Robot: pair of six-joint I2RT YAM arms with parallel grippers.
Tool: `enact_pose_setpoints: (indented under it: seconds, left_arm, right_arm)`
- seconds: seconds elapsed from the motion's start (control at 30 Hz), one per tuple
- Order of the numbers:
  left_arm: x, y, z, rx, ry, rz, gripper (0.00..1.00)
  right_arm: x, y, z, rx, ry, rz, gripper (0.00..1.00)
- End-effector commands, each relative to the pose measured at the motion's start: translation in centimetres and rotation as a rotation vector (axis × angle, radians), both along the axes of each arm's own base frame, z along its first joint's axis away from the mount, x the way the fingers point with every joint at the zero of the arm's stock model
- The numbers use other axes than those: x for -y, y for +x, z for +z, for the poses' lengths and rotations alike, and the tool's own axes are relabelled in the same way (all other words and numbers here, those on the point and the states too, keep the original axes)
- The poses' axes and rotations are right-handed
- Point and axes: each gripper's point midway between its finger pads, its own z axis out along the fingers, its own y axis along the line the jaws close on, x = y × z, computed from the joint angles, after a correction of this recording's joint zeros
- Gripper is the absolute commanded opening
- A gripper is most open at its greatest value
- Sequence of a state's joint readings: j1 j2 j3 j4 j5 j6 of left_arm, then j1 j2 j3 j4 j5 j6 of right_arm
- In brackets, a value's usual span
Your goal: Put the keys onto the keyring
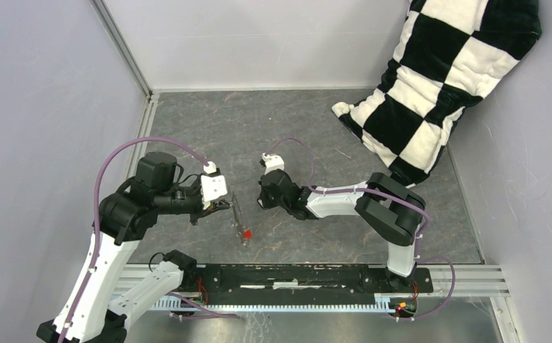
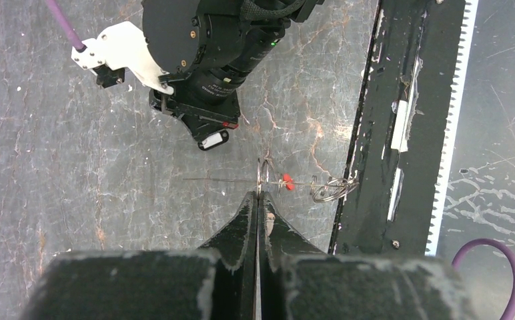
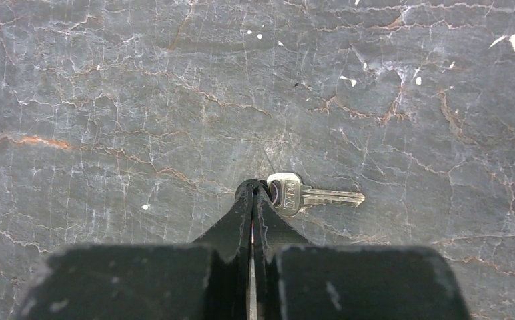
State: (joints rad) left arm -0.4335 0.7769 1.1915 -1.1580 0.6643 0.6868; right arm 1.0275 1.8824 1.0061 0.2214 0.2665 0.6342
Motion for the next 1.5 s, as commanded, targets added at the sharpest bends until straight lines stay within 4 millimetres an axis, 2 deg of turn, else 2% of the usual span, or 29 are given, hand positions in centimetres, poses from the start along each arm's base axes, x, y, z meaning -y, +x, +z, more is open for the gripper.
enact_pose_setpoints:
  seconds: [0.0, 0.17, 0.23, 0.27, 0.33, 0.5, 0.67, 0.77, 0.97, 1.07, 1.33, 1.47]
  left_arm:
    - [0.6, 0.0, 0.6, 0.005, -0.033, -0.018, 0.02]
    - [0.5, -0.1, 0.6, 0.007, -0.034, -0.019, 0.02]
    - [0.5, 0.0, 0.6, 0.008, -0.034, -0.020, 0.02]
    - [0.6, -0.1, 0.7, 0.010, -0.037, -0.021, 0.02]
    - [0.6, -0.1, 0.7, 0.007, -0.037, -0.024, 0.02]
    - [0.5, -0.2, 0.7, 0.015, -0.037, -0.024, 0.02]
    - [0.5, -0.1, 0.8, 0.017, -0.036, -0.024, 0.02]
    - [0.5, -0.1, 0.7, 0.022, -0.032, -0.023, 0.02]
    - [0.4, -0.2, 0.8, 0.027, -0.032, -0.026, 0.02]
    - [0.4, -0.1, 1.0, 0.034, -0.032, -0.025, 0.02]
    - [0.4, -0.3, 1.2, 0.041, -0.040, -0.029, 0.02]
    - [0.5, -0.4, 1.3, 0.038, -0.045, -0.034, 0.02]
  right_arm:
    - [-0.3, 0.3, 2.7, 0.079, 0.042, 0.029, 0.00]
    - [0.7, -0.4, 2.3, 0.062, 0.031, 0.033, 0.03]
    - [0.7, -0.5, 2.0, 0.042, 0.021, 0.023, 0.31]
    - [0.5, -0.4, 2.1, 0.036, 0.028, 0.021, 0.39]
    - [0.0, -0.3, 2.0, 0.029, 0.038, 0.026, 0.45]
    - [-1.0, 0.2, 2.1, 0.027, 0.039, 0.030, 0.44]
    - [-1.6, 0.4, 1.1, 0.016, 0.019, 0.039, 0.39]
    - [-1.3, 0.3, 0.2, 0.001, -0.003, 0.034, 0.37]
    - [-0.5, -0.4, -0.2, 0.001, -0.037, 0.046, 0.34]
    - [0.7, -1.3, -0.6, -0.003, -0.069, 0.062, 0.31]
    - [5.6, -4.2, -0.7, -0.015, -0.151, 0.105, 0.28]
    - [6.4, -4.7, -0.2, -0.010, -0.179, 0.134, 0.32]
